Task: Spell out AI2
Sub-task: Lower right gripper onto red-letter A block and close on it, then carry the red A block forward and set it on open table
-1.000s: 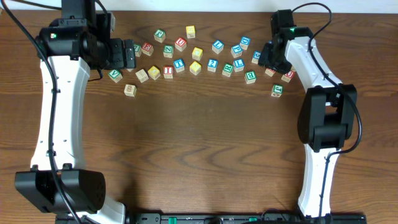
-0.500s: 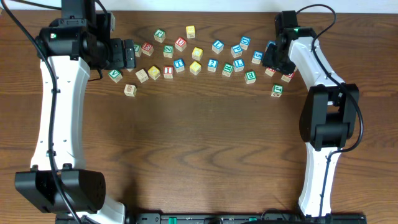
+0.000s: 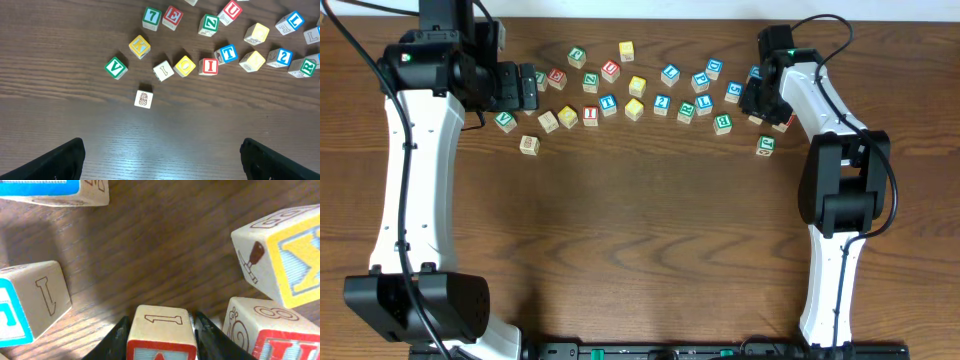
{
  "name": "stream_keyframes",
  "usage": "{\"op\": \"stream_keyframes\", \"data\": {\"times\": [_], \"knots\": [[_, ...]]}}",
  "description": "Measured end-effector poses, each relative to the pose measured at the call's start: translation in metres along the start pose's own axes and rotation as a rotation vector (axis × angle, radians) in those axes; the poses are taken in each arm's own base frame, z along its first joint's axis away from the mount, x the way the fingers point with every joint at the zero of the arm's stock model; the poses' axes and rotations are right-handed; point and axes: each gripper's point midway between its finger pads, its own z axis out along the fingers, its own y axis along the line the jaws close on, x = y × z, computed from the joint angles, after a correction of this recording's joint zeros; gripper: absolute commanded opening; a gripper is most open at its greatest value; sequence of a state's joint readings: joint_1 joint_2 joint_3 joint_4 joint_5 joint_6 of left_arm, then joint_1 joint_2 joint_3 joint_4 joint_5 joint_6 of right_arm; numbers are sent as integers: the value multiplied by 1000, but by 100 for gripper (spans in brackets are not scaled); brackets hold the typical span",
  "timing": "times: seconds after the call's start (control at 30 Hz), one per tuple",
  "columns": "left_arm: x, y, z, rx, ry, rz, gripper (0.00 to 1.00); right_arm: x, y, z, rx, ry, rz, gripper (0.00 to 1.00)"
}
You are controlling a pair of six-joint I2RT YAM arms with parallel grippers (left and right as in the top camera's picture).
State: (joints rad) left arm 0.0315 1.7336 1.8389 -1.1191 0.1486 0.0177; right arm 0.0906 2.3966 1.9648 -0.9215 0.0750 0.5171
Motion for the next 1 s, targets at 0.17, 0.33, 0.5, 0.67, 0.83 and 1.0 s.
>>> {"op": "stream_keyframes", "data": {"times": [0.17,0.33,0.5,0.67,0.83,1.0], "knots": [[0,0,0,0,0,0,98,0,0,0,-1,-1,-28,27],[0,0,0,0,0,0,98,0,0,0,0,1,-48,24],[0,0,0,0,0,0,98,0,0,-1,-3,2,-79,25],[0,0,0,0,0,0,98,1,2,-14,-18,3,-109,24],[0,0,0,0,0,0,98,-3,17,-62,-95,-44,-171,23],[0,0,0,0,0,0,98,10,40,-116,-168,-75,-251,23]]}}
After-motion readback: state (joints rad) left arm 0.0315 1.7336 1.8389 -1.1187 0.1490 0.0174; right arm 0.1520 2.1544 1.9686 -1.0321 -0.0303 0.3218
